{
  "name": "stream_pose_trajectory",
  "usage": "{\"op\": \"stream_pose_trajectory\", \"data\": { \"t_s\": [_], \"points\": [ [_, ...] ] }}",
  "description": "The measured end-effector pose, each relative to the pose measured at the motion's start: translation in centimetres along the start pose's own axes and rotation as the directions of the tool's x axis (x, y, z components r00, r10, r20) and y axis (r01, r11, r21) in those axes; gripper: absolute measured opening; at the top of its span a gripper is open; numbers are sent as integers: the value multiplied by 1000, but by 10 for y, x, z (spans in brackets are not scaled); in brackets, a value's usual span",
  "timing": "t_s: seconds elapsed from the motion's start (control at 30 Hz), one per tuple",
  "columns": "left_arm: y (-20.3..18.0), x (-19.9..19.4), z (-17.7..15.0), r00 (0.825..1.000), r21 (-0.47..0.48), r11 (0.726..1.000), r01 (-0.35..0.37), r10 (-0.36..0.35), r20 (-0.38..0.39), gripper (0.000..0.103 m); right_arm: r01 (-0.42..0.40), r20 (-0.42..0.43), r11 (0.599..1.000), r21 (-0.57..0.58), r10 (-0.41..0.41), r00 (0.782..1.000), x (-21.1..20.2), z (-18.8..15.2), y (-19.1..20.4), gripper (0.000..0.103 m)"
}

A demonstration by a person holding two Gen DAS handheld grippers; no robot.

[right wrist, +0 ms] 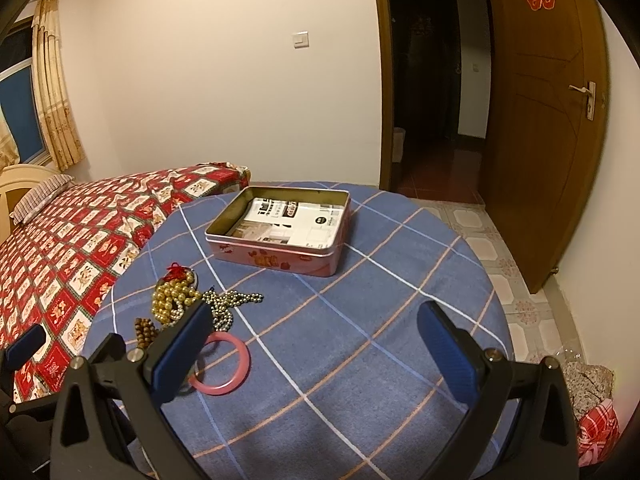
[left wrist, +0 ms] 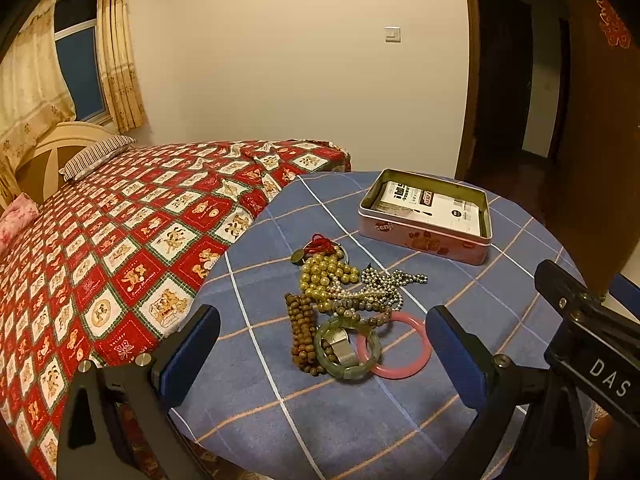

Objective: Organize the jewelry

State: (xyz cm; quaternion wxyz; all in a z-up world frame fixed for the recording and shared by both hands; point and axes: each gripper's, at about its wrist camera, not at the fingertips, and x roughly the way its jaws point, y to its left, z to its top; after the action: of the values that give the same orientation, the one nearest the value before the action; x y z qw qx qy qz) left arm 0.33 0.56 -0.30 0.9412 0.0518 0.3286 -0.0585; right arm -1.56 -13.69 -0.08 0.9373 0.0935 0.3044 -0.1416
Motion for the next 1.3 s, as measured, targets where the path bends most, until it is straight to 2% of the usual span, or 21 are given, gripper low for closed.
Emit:
{"op": "stream_pose_trajectory", "data": {
  "t_s": [1.3],
  "points": [
    [4,2,1,1000,-8,1000,11,-11,-1,102,7,10,1000,-18,-6,1000,0,2,7,103]
  ]
}}
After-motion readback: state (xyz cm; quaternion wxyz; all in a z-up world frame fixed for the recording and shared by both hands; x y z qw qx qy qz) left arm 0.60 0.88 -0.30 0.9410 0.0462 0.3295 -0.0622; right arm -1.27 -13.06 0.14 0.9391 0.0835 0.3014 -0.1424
